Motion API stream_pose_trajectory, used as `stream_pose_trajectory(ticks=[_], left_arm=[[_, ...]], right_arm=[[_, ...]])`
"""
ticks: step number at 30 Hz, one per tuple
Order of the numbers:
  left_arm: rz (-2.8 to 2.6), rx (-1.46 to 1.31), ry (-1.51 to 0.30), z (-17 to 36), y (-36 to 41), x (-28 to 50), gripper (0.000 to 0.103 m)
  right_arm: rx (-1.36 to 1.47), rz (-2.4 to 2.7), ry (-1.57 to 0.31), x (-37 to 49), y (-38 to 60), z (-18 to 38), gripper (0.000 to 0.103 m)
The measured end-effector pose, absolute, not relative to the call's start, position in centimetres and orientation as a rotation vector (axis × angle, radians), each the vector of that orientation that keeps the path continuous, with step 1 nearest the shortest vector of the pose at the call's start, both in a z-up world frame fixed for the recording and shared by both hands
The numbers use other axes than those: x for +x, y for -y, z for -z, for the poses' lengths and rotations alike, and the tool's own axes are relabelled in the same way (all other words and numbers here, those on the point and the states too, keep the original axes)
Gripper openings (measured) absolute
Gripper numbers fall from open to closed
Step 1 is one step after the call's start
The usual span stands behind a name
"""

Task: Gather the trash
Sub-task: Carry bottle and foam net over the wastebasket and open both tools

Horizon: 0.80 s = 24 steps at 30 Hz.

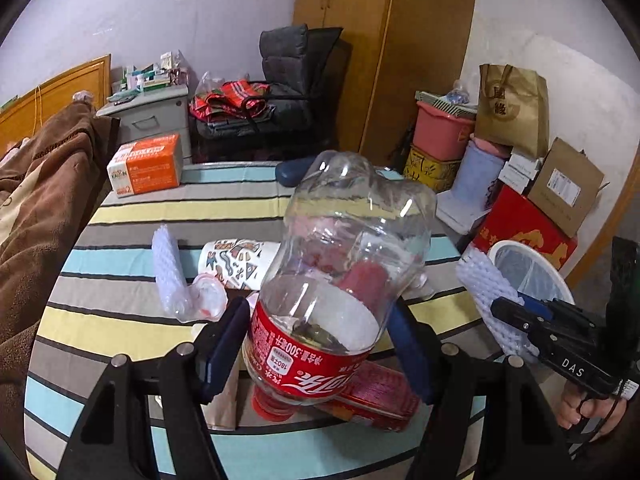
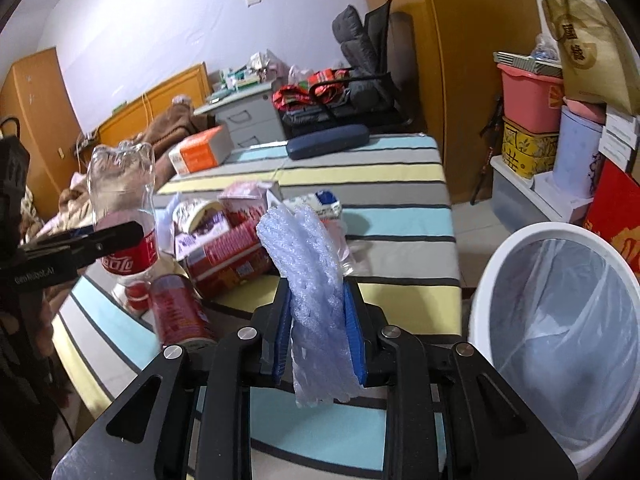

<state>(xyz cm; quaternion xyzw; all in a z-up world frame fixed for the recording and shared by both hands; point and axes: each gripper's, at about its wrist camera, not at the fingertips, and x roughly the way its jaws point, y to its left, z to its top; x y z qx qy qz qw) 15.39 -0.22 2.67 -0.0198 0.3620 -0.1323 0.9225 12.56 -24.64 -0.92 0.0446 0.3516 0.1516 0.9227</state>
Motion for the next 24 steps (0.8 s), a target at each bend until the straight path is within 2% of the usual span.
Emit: stream_pose_trajectory(ticks=[11,24], left_arm=[[0.313,-0.008,-0.655,-6.3,3.0,14.1,0.072],[0.589,-0.046,-0.679,-6.6,13.4,16.1,0.072]], right_arm=[[0.179,-0.247,-0.653,10.9,28.3,-0.6,0.026],[0.213,-0.010,-0.637,9.4,35.2,-1.2,0.026]])
